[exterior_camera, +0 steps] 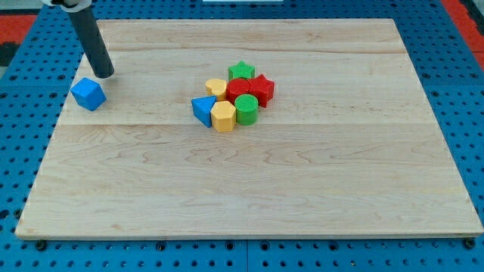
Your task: Push the yellow heart along with yellow hexagon towards bottom center
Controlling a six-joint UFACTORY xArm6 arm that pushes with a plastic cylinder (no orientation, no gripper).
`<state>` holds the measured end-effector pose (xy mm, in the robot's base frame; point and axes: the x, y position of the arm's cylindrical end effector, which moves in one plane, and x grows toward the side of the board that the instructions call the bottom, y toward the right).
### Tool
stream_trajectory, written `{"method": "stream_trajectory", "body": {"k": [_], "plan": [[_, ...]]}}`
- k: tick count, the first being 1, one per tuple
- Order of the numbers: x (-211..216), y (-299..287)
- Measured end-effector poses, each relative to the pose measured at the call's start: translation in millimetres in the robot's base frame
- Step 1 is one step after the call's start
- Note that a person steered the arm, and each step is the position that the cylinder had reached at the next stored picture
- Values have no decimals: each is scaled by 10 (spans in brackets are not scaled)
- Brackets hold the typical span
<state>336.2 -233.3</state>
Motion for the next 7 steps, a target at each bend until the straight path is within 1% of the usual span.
{"method": "stream_trajectory", "body": {"k": [2,3,4,5,7], "plan": [[-22,56],[-107,91],[-267,555],[-418,810],[-421,862]]}}
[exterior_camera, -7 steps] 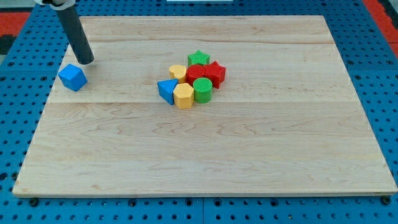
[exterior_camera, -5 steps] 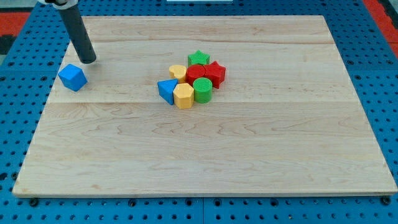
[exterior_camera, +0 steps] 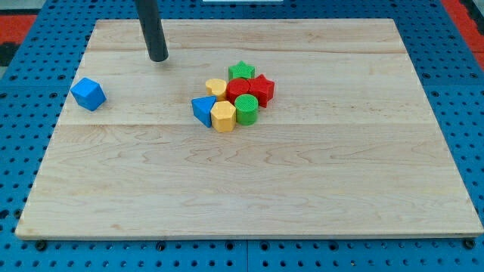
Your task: Push the yellow heart along with yellow hexagon towards bottom center
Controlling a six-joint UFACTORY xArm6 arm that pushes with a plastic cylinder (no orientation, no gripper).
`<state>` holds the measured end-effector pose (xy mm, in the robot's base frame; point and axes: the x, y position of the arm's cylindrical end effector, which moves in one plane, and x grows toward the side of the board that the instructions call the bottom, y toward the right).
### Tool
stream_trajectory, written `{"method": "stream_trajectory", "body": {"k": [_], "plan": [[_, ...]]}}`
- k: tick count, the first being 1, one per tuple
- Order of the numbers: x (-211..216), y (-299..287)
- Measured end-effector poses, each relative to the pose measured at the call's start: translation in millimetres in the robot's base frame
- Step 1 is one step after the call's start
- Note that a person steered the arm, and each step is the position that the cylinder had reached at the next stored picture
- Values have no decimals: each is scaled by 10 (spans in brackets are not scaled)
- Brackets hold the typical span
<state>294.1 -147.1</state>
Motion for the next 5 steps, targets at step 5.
{"method": "stream_trajectory", "body": {"k": [5], "plan": [[698,583]]}}
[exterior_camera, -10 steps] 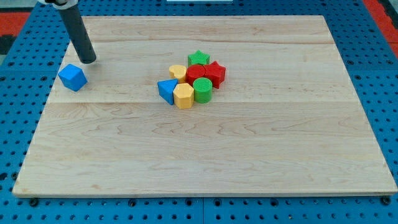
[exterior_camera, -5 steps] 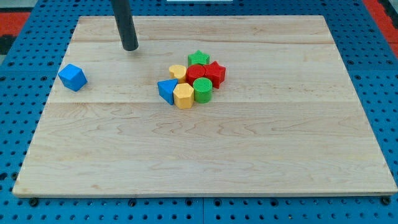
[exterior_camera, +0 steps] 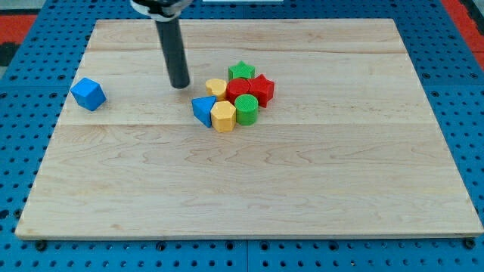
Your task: Push the yellow heart along with yellow hexagon towards bottom center
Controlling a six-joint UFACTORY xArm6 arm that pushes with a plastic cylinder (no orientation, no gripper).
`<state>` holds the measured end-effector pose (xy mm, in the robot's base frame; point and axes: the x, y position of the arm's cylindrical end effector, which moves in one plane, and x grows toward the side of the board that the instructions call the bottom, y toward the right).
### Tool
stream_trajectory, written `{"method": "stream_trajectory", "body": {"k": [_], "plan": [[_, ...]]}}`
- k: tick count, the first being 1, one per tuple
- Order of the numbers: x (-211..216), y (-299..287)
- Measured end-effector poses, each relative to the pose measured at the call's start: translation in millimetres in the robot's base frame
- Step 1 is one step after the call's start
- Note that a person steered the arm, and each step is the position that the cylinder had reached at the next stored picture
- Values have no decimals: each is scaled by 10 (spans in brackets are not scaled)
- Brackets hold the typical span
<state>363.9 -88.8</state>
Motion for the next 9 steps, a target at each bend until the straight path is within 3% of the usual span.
{"method": "stream_trajectory", "body": {"k": [1,4,7,9], "plan": [[4,290],[-171,451],[901,776],[1170,778]]}}
